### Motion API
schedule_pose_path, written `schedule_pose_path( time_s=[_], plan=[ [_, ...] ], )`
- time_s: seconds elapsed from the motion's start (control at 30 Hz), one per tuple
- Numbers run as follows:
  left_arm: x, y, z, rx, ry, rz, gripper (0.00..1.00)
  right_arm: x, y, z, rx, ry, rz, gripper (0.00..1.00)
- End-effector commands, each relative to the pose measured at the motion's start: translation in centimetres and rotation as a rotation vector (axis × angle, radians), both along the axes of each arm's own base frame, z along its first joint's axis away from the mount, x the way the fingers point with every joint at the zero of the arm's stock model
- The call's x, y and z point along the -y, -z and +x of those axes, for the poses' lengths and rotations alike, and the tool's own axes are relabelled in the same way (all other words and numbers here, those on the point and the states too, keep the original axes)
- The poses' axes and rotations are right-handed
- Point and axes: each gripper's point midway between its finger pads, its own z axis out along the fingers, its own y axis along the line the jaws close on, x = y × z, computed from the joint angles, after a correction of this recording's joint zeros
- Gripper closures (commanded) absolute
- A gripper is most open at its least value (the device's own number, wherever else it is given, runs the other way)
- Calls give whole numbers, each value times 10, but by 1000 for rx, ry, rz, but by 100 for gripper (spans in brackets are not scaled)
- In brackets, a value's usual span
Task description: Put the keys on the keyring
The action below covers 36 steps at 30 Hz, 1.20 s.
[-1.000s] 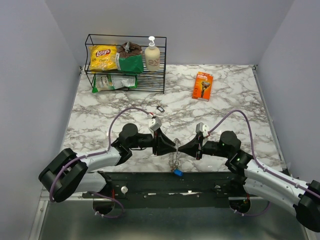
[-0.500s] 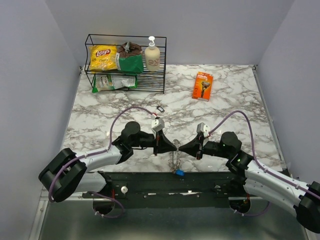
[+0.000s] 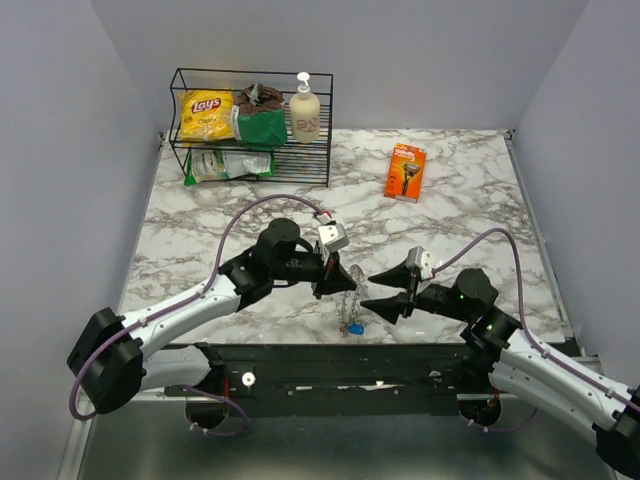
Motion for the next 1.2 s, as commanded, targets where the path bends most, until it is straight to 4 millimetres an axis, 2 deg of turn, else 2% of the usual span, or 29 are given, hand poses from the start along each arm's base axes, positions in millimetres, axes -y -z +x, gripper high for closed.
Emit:
schedule_pose_path(
  time_s=[0.0, 0.17, 0.23, 0.3, 0.5, 0.67, 0.73, 1.17],
  plan=[
    [-13, -6, -1, 57, -38, 143, 100, 9, -14, 2, 50, 40, -18, 32],
    [-21, -1, -5, 69, -25, 236, 100, 7, -20, -4, 93, -10, -36, 35],
    [-21, -1, -8, 74, -11, 247, 100, 4, -19, -7, 92, -43, -45, 52],
    [-21, -1, -12, 81, 11, 258, 100, 0, -19, -8, 89, -67, -54, 60],
    [-18, -4, -23, 101, 65, 276, 100, -11, -25, -20, 86, -191, -63, 57],
    [-15, -5, -28, 112, 98, 283, 100, -23, -9, -30, 16, -317, -109, 55],
    [-13, -7, -30, 119, 106, 280, 100, -25, -9, -33, 9, -347, -110, 55],
    [-8, -13, -39, 128, 148, 248, 100, -27, -1, -32, -22, -349, -126, 60]
  ],
)
